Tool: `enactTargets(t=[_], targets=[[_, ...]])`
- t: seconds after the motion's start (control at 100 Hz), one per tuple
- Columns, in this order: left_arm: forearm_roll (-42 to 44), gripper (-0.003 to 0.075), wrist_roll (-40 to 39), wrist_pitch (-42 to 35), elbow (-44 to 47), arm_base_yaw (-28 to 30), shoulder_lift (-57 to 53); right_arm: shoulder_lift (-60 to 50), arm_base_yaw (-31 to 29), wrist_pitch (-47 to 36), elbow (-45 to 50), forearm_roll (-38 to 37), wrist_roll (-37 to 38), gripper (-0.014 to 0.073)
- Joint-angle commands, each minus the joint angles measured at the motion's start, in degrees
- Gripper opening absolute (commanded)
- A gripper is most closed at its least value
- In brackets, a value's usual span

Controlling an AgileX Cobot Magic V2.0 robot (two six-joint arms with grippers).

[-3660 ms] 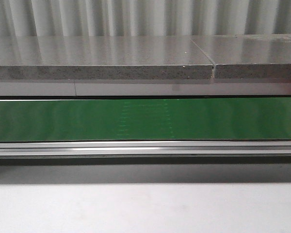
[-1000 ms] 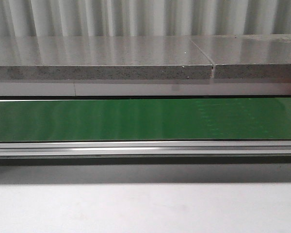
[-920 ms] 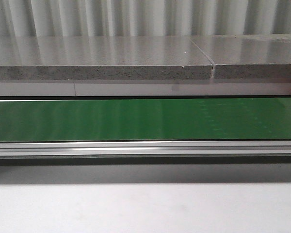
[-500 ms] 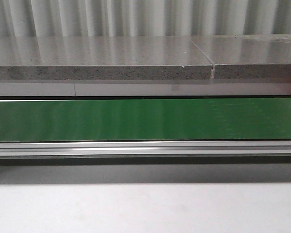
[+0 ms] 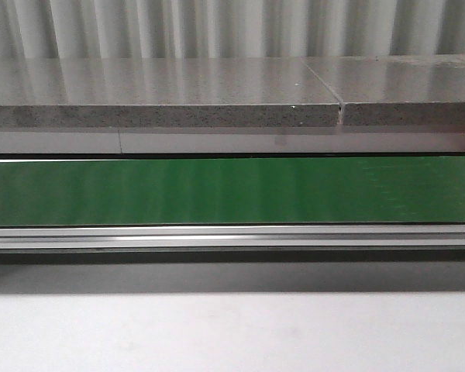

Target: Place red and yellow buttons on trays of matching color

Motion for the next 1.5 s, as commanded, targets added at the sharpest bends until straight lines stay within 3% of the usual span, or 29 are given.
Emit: enactTargets(t=[0.0, 0.72, 1.04, 1.3, 1.49], targets=[[-0.43, -0.0020, -0.58, -4.01, -1.45, -0.42, 0.37, 0.34, 0.08, -4.12, -1.39, 0.08, -0.82, -0.0088], [-0.65, -0.0020, -0.58, -4.01, -1.45, -0.42, 0.51, 0.34, 0.08, -4.12, -1.39, 0.08, -0.82, -0.0088], [-0.28, -0.0020, -0.58, -4.72, -1.80, -0.07, 8.58, 0.34, 0.08, -4.12, -1.39, 0.08, -0.82, -0.0088], [-0.28, -0.0020, -0.58, -5.79, -9.27, 6.89, 21.85, 0.34, 0.08, -4.12, -1.39, 0.08, -0.82, -0.0088], [-0.67, -0.0018, -6.23, -5.79, -14.95, 12.99, 32.16, 0.34, 0.08, -4.12, -1.39, 0.13, -0.82, -0.0088]])
